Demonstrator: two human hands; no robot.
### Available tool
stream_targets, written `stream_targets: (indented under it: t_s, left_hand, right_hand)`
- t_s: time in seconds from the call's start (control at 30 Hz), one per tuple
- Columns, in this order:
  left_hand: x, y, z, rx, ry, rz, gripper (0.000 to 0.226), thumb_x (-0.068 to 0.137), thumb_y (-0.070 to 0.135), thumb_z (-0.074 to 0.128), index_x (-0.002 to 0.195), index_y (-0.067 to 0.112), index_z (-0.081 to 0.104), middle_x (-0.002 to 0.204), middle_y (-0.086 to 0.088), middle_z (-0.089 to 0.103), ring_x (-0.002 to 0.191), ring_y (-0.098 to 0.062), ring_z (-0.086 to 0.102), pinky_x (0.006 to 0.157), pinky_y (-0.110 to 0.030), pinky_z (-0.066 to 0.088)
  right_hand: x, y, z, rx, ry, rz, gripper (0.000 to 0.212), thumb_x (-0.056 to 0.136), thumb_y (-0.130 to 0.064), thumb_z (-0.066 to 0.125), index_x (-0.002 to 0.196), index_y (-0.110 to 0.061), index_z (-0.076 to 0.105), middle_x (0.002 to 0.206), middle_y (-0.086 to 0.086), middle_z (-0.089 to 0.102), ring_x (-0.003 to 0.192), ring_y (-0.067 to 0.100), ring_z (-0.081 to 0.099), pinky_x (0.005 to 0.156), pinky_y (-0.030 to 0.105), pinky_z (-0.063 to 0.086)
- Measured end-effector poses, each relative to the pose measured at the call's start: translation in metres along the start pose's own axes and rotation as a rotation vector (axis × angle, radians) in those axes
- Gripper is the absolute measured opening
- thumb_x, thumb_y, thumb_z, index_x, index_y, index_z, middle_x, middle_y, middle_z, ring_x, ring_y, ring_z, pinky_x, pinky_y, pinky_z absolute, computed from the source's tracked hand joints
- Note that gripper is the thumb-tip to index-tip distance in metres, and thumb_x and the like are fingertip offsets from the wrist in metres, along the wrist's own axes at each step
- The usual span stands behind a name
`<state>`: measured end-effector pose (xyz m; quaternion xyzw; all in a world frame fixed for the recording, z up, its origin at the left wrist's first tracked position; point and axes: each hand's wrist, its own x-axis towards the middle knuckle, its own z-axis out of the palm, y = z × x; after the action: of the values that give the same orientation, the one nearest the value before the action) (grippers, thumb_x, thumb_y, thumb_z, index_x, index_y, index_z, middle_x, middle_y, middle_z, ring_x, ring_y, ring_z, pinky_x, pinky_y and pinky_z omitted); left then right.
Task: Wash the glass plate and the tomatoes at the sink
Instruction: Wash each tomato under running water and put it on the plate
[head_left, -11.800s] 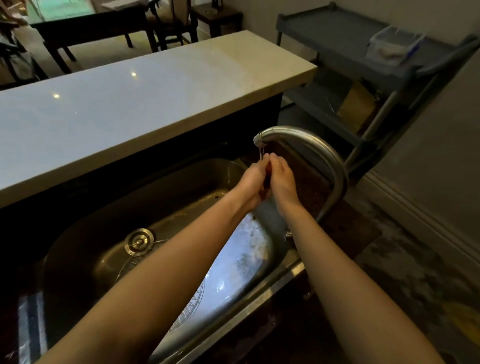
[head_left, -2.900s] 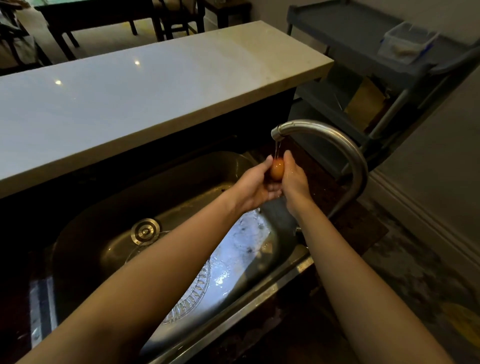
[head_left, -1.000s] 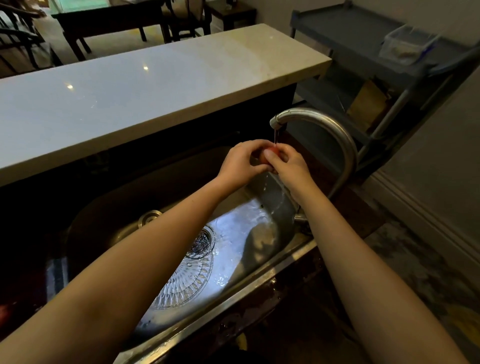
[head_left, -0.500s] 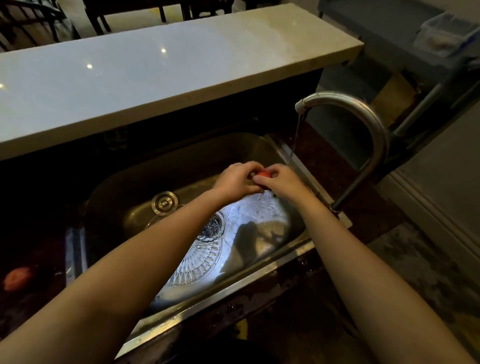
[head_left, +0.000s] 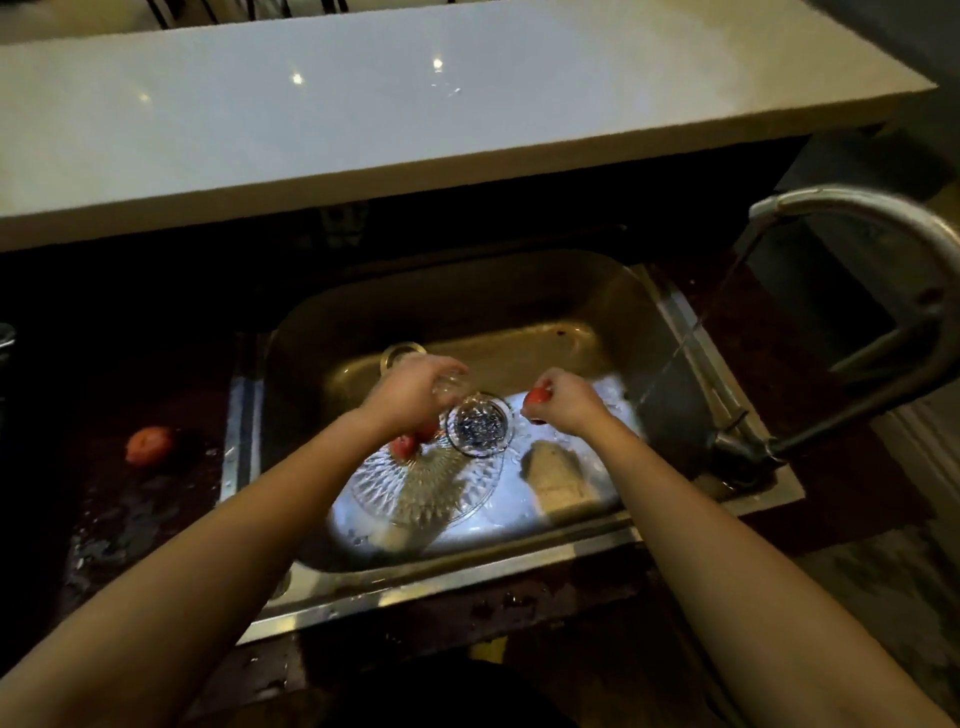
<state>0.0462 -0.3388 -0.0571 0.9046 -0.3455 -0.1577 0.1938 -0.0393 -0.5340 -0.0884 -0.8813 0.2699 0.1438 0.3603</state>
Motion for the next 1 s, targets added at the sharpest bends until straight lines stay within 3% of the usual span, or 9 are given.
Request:
stream_targets:
  t_s: [0.17,0.27,0.37,0.5,0.6,0.83,1.0]
  left_hand:
    - [-0.084,-0.075,-0.013,0.119,0.282,-0.229,0.047,0.082,0.015,0.064,0.128,0.016,0.055,0.131,-0.012,0.058,0.121,-0.031,0.049,0.102,-0.041,0.038]
    - [-0.126,-0.108,-0.014,0.220,0.252,-0.318,0.055,0.082,0.016,0.065,0.134,0.008,0.048,0.143,-0.019,0.044,0.133,-0.035,0.039,0.112,-0.046,0.029]
    - [-0.153,-0.123,-0.006,0.271,0.236,-0.309,0.060,0.079,0.013,0.068,0.132,-0.004,0.047,0.140,-0.027,0.043,0.132,-0.043,0.038,0.110,-0.051,0.029]
    - [-0.174,-0.126,0.009,0.259,0.247,-0.362,0.059,0.088,0.032,0.045,0.136,-0.004,0.041,0.144,-0.025,0.037,0.136,-0.043,0.032,0.111,-0.049,0.026]
    - [-0.176,-0.126,0.014,0.282,0.255,-0.357,0.059,0.090,0.034,0.035,0.135,-0.004,0.042,0.143,-0.025,0.039,0.134,-0.043,0.034,0.110,-0.051,0.025]
    - [-0.177,-0.127,0.018,0.242,0.283,-0.357,0.056,0.092,0.028,0.045,0.138,-0.003,0.037,0.147,-0.024,0.034,0.136,-0.038,0.032,0.112,-0.051,0.028]
    - [-0.179,-0.129,0.016,0.272,0.265,-0.344,0.058,0.089,0.023,0.055,0.138,-0.002,0.037,0.147,-0.022,0.034,0.137,-0.038,0.032,0.113,-0.050,0.024]
  right_hand:
    - [0.017,-0.022,0.052,0.046,-0.123,-0.138,0.043,0.075,-0.010,0.072,0.112,-0.009,0.049,0.116,0.015,0.057,0.100,0.026,0.054,0.078,0.033,0.044]
    - [0.026,-0.033,0.085,0.041,-0.133,-0.171,0.036,0.076,-0.007,0.067,0.108,-0.009,0.050,0.111,0.014,0.058,0.100,0.029,0.055,0.079,0.033,0.043]
    - [0.030,-0.040,0.119,0.017,-0.133,-0.169,0.029,0.077,-0.006,0.064,0.103,-0.011,0.052,0.110,0.014,0.058,0.096,0.028,0.055,0.076,0.031,0.041]
    - [0.028,-0.037,0.159,-0.058,-0.108,-0.158,0.028,0.078,-0.007,0.062,0.104,-0.004,0.054,0.109,0.019,0.058,0.100,0.034,0.056,0.080,0.035,0.044]
    - [0.025,-0.032,0.174,-0.071,-0.105,-0.152,0.035,0.078,-0.012,0.066,0.108,-0.004,0.051,0.111,0.018,0.057,0.102,0.033,0.055,0.081,0.036,0.044]
    - [0.031,-0.034,0.173,-0.257,-0.112,-0.200,0.048,0.073,-0.029,0.076,0.108,-0.007,0.052,0.114,0.013,0.055,0.108,0.030,0.051,0.091,0.043,0.045]
    - [0.040,-0.085,0.148,-0.127,-0.006,-0.319,0.042,0.079,-0.030,0.068,0.113,-0.014,0.049,0.118,0.006,0.052,0.114,0.024,0.050,0.099,0.044,0.044]
